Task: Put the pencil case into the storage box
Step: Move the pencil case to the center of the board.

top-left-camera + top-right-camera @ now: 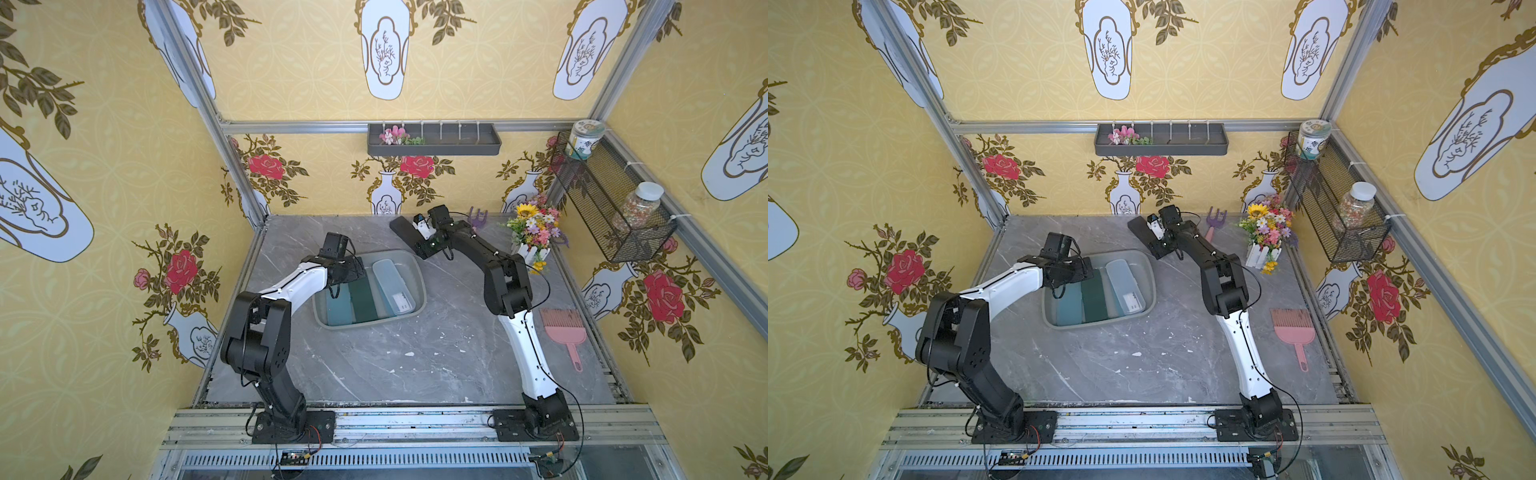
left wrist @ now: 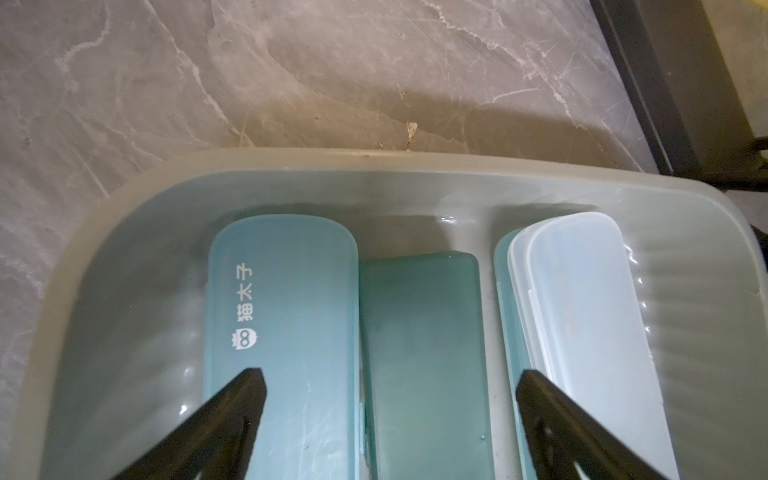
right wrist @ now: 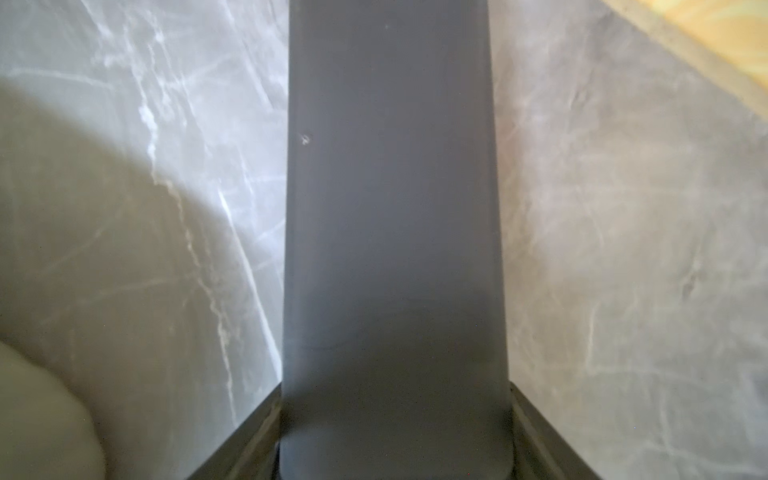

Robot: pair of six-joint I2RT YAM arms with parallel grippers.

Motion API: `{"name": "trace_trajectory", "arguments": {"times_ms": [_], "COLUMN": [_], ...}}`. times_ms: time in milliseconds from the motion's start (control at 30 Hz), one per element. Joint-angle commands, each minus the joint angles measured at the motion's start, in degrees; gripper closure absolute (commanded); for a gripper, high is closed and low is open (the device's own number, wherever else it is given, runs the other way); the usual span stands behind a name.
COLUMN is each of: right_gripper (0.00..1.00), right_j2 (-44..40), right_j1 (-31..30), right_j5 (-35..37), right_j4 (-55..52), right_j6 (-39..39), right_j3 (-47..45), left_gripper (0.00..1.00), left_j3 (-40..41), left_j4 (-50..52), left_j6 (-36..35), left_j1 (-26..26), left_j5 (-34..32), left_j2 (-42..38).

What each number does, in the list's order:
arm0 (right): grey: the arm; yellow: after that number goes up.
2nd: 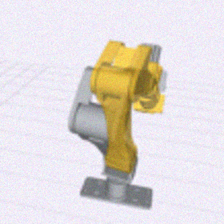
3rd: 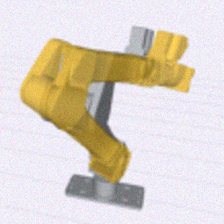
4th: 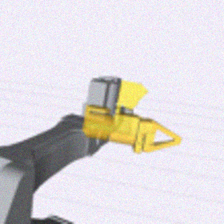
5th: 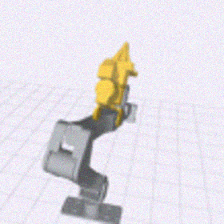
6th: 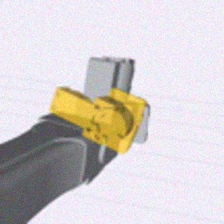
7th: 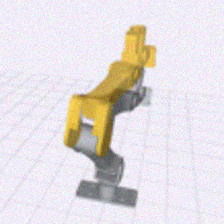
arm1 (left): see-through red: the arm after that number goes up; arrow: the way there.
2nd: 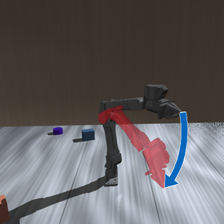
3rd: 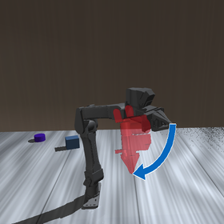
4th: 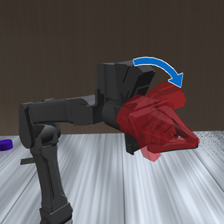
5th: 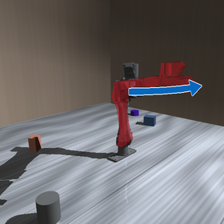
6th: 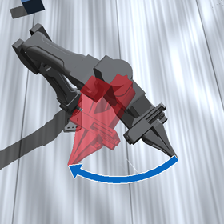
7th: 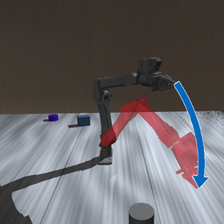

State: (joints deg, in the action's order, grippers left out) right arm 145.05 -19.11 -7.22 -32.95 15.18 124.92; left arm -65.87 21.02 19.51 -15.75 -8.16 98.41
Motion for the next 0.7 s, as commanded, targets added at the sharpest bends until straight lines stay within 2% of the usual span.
{"name": "trace_trajectory", "arguments": {"times_ms": [0,400,667], "right_gripper": [0.28,0.3,0.27], "right_j2": [-3.07,-17.1,-25.14], "right_j1": [0.17,0.31,0.14], "right_j5": [1.87,5.15,7.33], "right_j4": [0.18,2.63,-1.78], "right_j6": [-0.12,-1.8,-4.31], "right_j3": [-4.08,-27.09,-38.35], "left_gripper": [0.0,0.0,0.0], "left_j3": [0.62,1.87,3.62], "left_j4": [-0.6,-1.06,-1.59], "left_j6": [-0.16,0.19,0.62], "left_j1": [0.07,0.03,0.1], "left_j5": [0.3,1.24,1.84], "left_j2": [-0.6,-3.01,-5.04]}}
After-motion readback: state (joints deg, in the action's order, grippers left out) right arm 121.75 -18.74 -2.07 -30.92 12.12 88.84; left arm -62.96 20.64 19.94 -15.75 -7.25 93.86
